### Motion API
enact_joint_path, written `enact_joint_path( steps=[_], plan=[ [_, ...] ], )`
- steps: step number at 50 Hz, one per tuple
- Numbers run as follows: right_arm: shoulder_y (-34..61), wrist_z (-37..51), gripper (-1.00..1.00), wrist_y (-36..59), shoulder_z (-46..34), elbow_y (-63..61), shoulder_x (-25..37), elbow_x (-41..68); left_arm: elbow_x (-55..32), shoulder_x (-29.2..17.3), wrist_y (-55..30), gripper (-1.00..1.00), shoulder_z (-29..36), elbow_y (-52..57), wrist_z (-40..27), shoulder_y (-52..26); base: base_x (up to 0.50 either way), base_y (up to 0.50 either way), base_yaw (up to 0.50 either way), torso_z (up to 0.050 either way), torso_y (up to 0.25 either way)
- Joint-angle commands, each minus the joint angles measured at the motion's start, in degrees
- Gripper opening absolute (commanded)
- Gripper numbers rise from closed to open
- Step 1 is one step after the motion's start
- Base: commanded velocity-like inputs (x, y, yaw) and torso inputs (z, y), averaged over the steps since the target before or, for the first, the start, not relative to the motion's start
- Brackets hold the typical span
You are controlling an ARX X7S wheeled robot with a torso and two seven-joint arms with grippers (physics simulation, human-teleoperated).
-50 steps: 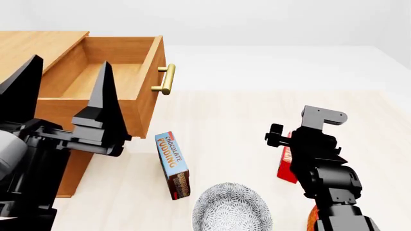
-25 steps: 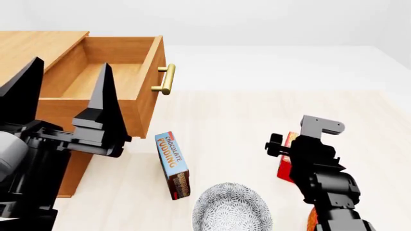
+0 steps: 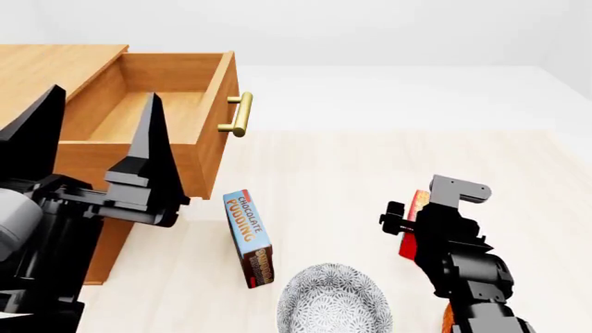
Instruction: Put the butter at the front in the top drawer of the cabinet and close it.
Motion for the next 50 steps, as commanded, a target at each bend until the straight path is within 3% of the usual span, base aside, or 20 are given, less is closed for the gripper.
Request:
enact_joint_path(
  steps=[1, 31, 32, 50],
  plan=[
    [-0.54, -0.22, 1.0, -0.44, 0.07, 1.25, 0.09, 0.24, 0.09, -0.09, 0.41, 1.0, 0.14, -0.2, 0.05, 0.26, 0.0, 0.0, 0.0, 0.0, 0.0],
    [-0.01, -1.16, 1.0, -1.14, -0.33, 4.76, -0.41, 0.54, 0.42, -0.21, 1.64, 1.0, 0.3, -0.72, 0.07, 1.18, 0.0, 0.0, 0.0, 0.0, 0.0],
    [-0.01, -1.11, -1.0, -1.18, -0.31, 4.73, -0.41, 0.55, 0.41, -0.23, 1.67, 1.0, 0.28, -0.7, 0.06, 1.22, 0.0, 0.0, 0.0, 0.0, 0.0],
    [-0.92, 0.74, -1.0, 0.13, -0.94, -1.41, -0.01, 0.49, 0.37, -0.46, 2.04, 1.0, 0.47, -0.85, -0.03, 1.53, 0.0, 0.0, 0.0, 0.0, 0.0]
  ],
)
